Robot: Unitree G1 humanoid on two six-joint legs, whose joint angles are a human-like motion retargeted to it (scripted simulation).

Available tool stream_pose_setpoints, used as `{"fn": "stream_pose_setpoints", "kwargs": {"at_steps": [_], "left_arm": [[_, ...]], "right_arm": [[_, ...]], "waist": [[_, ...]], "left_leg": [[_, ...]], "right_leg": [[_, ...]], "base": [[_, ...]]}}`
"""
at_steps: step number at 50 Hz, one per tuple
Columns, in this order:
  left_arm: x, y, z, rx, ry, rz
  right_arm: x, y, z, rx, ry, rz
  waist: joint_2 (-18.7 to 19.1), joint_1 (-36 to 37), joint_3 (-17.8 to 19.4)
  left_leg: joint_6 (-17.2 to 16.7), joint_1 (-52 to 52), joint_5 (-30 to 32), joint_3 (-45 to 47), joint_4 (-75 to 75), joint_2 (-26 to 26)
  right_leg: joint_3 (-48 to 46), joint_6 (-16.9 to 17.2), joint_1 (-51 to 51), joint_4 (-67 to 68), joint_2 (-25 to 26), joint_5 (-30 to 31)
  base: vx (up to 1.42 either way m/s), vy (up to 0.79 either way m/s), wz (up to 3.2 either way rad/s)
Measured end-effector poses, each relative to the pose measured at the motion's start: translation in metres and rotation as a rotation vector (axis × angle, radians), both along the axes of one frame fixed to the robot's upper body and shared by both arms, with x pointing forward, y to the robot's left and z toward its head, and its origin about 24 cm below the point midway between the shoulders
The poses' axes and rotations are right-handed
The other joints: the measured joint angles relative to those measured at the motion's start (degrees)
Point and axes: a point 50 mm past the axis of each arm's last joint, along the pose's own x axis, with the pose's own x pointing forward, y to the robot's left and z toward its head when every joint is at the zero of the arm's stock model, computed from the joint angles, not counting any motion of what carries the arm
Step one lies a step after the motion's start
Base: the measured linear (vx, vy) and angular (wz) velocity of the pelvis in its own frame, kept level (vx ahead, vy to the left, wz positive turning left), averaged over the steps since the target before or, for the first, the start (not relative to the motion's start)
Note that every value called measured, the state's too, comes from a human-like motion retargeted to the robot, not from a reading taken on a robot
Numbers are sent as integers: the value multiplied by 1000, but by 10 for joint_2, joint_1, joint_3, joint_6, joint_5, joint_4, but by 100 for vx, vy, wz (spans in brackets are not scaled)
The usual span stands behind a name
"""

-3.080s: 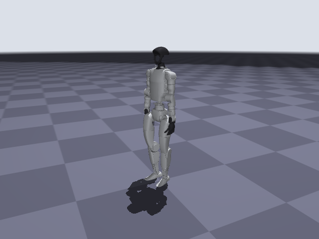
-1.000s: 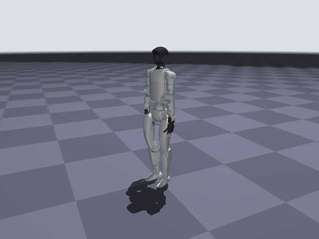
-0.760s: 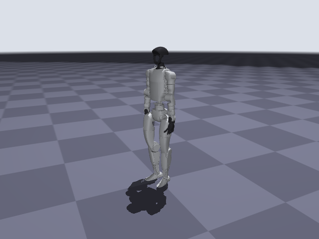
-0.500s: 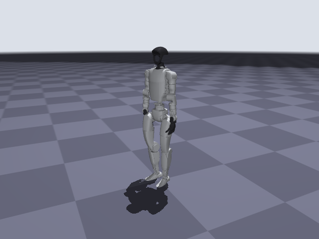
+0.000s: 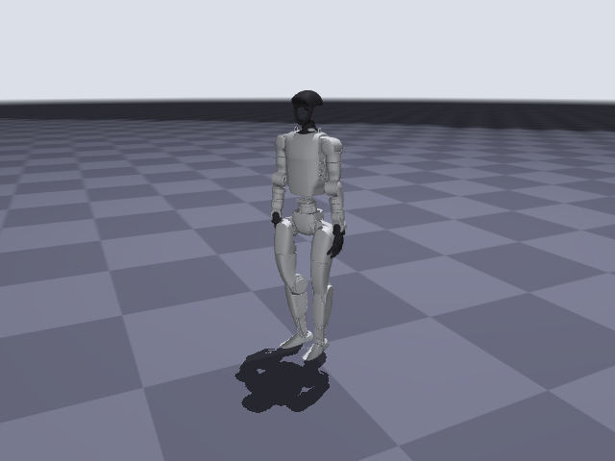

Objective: In place motions

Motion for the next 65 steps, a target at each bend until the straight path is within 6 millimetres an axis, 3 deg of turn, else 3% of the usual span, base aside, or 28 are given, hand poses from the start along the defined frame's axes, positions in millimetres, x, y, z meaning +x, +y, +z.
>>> {"fn": "stream_pose_setpoints", "kwargs": {"at_steps": [17, 32, 49, 65], "left_arm": [[18, 4, -1, 9, -56, -23], [48, 12, -1, 35, -163, -56], [19, 19, 0, 54, -76, 13], [-2, 18, 1, 70, -27, 126]], "right_arm": [[-10, -8, 1, -33, 39, -2], [-20, -17, 3, -70, 74, -22], [-14, -20, 3, -74, 46, -8], [-5, -21, 3, -81, 13, 12]], "waist": [[11, 4, -2], [11, 22, -7], [-7, 85, -10], [-38, 176, -11]], "left_leg": [[3, 7, -14, 60, 5, 14], [5, -8, -3, 18, 10, 3], [2, -46, 45, -116, 15, -49], [-31, -80, 91, -201, 14, -97]], "right_leg": [[43, -2, -9, 6, 11, 5], [15, -1, -3, 15, 5, -13], [-90, 14, 29, 19, -20, -51], [-255, 42, 68, 24, -53, -90]], "base": [[1, -1, -31], [0, 3, 25], [-1, 6, 76], [-3, 7, 91]]}}
